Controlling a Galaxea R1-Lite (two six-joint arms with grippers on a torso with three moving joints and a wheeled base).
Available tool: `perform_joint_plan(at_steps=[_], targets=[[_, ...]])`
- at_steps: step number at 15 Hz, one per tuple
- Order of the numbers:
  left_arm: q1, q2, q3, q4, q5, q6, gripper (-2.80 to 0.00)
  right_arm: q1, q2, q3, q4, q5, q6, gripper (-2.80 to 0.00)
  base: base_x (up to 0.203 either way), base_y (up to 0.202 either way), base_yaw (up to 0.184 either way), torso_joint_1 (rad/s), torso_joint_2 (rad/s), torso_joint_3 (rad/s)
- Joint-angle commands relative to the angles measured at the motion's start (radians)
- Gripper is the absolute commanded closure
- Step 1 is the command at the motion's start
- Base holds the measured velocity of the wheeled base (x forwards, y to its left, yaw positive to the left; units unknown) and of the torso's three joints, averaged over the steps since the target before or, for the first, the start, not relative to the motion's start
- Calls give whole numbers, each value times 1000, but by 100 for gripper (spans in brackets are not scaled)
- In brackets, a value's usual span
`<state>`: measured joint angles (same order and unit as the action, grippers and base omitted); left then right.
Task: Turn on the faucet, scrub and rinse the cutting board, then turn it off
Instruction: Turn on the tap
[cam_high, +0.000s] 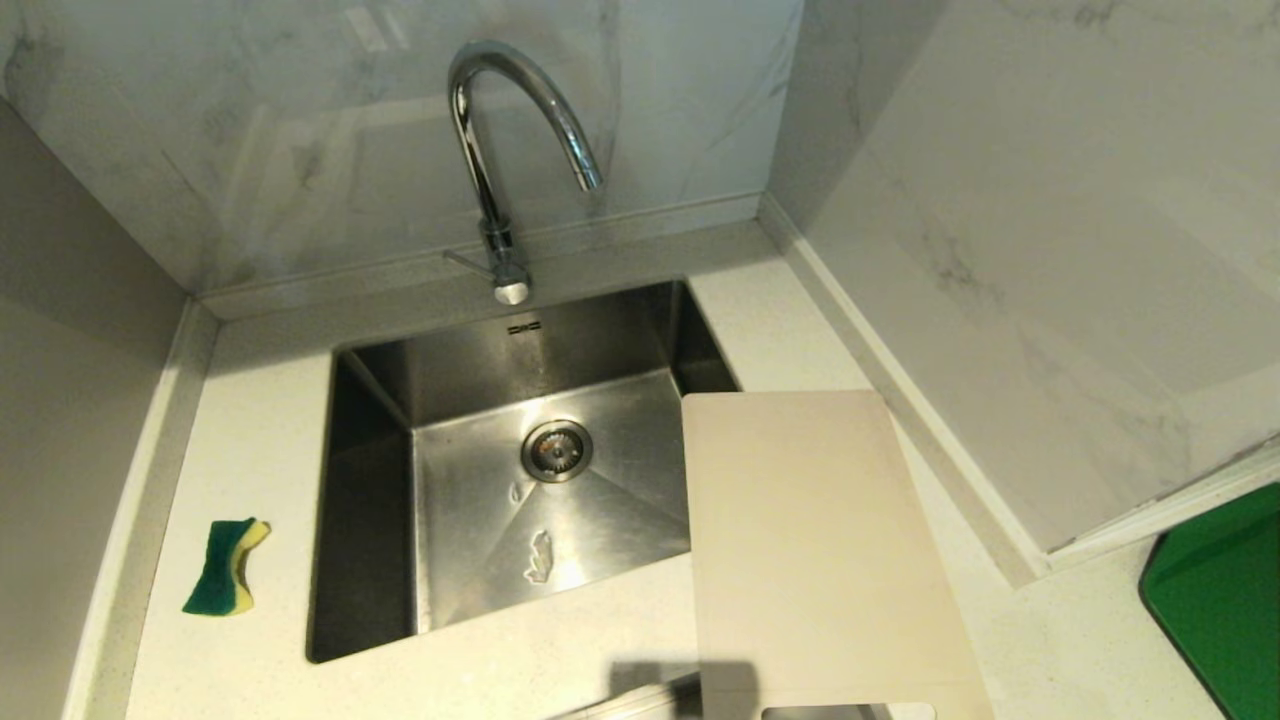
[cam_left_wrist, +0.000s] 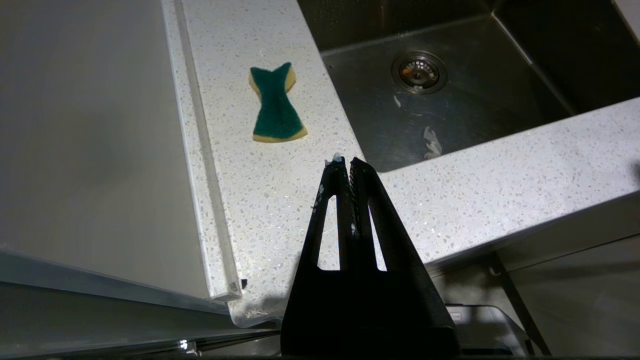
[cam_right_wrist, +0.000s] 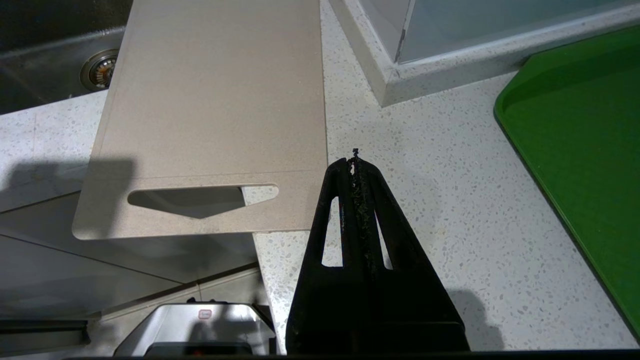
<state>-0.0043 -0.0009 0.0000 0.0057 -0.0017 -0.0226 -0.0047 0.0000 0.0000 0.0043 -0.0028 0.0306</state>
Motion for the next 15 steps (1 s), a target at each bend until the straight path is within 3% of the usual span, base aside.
perform_joint_plan(at_steps=[1, 6, 8, 15], targets=[[0, 1, 0, 0, 0, 0, 0, 0, 2, 0, 0, 0, 0, 0, 0, 0, 0, 0, 0, 0], [2, 3, -42, 11, 5, 46, 0, 0, 2, 0, 0, 0, 0, 0, 0, 0, 0, 0, 0, 0], [3, 52, -135, 51, 7, 55, 0, 0, 2, 0, 0, 0, 0, 0, 0, 0, 0, 0, 0, 0], [1, 481, -583, 79, 6, 54, 0, 0, 0, 0, -4, 1, -13, 0, 0, 0, 0, 0, 0, 0]])
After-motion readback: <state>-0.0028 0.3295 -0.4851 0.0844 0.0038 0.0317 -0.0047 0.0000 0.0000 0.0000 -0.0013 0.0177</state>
